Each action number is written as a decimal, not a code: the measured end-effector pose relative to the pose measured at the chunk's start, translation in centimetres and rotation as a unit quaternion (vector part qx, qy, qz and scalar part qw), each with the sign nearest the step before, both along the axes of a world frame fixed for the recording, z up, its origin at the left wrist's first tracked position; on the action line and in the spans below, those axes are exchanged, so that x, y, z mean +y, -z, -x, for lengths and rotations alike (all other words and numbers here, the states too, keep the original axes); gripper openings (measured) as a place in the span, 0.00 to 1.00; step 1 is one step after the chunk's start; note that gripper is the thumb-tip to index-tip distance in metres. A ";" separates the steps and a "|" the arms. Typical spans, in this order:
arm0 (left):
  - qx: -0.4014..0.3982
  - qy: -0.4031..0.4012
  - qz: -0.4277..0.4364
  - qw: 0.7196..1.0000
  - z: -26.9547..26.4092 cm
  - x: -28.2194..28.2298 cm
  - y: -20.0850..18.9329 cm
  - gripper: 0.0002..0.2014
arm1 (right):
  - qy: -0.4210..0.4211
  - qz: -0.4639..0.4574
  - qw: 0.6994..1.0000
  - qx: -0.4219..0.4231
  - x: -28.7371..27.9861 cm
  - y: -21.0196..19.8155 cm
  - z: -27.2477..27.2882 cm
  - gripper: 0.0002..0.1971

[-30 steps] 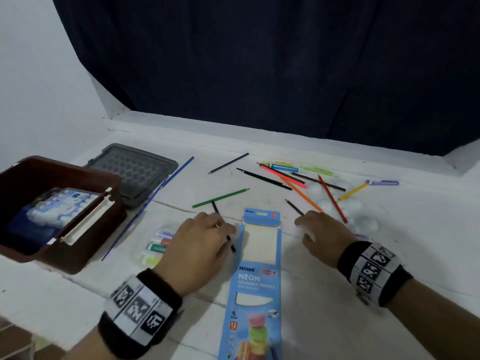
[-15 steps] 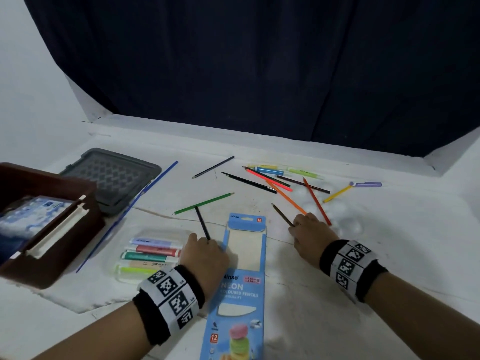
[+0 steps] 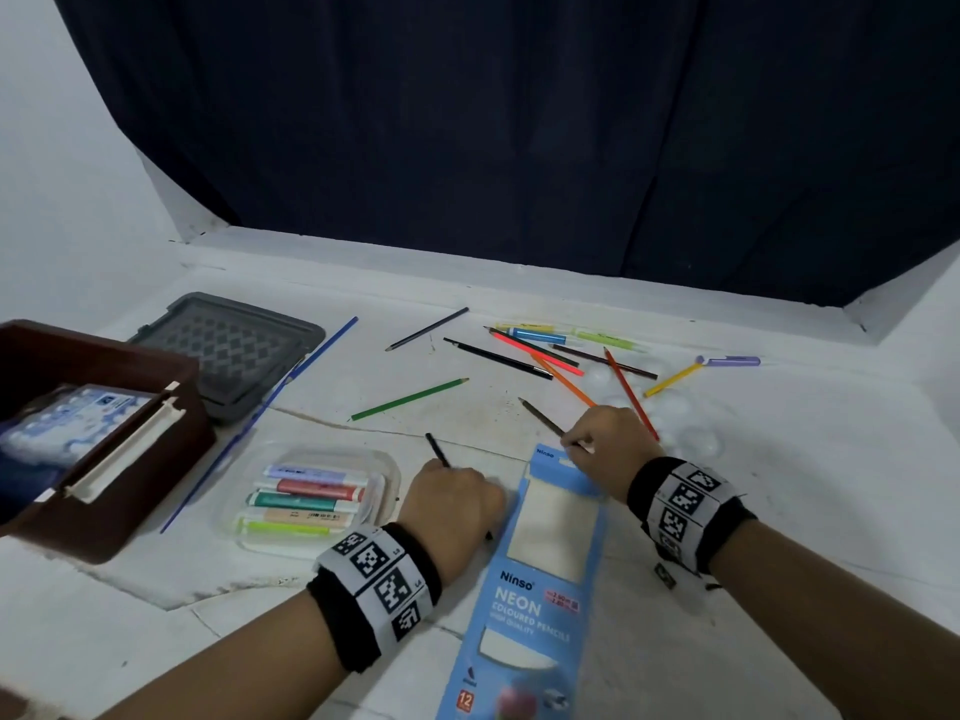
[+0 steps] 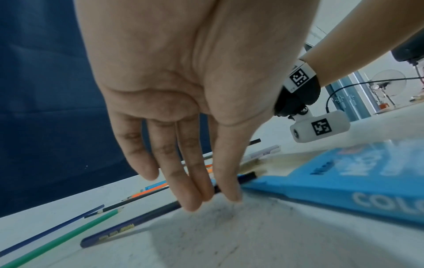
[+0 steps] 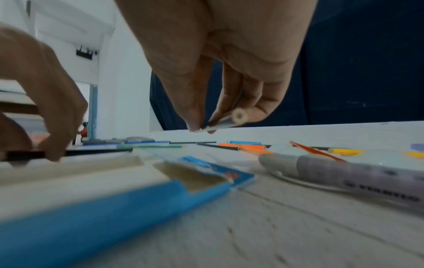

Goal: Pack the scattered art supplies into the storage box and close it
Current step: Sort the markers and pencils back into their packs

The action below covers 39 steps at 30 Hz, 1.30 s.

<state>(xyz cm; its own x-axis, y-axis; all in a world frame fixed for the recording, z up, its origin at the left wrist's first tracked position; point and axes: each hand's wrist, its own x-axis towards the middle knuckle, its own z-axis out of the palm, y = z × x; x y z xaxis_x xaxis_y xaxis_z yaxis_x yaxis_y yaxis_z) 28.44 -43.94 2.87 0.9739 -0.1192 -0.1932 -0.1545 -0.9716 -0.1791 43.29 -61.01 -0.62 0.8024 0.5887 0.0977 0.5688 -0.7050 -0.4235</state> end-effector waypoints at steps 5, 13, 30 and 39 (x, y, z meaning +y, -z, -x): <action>-0.120 0.004 0.089 0.989 -0.6 0.2 -1.2 0.11 | 0.045 -0.197 0.979 0.009 -1.6 -3.1 2.5 0.07; -0.306 0.048 0.331 0.892 -0.2 -0.3 -4.5 0.05 | 0.101 -0.353 0.913 0.178 -4.2 -4.1 7.7 0.15; -0.089 -0.043 0.493 0.865 -5.6 -1.3 1.0 0.05 | 0.104 -0.162 0.963 0.191 -3.4 0.1 7.5 0.06; -0.036 -0.065 0.405 0.911 -6.5 -0.4 2.0 0.12 | 0.141 -0.134 0.962 0.189 -0.8 0.3 4.3 0.06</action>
<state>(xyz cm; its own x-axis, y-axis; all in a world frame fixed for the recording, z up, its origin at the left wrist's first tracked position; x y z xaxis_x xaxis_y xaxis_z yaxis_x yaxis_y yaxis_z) 34.90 -44.38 0.87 0.9967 -0.0767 -0.0281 -0.0446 -0.7993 0.5992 38.95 -61.85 -0.87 0.9349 0.3359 -0.1146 0.1397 -0.6451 -0.7512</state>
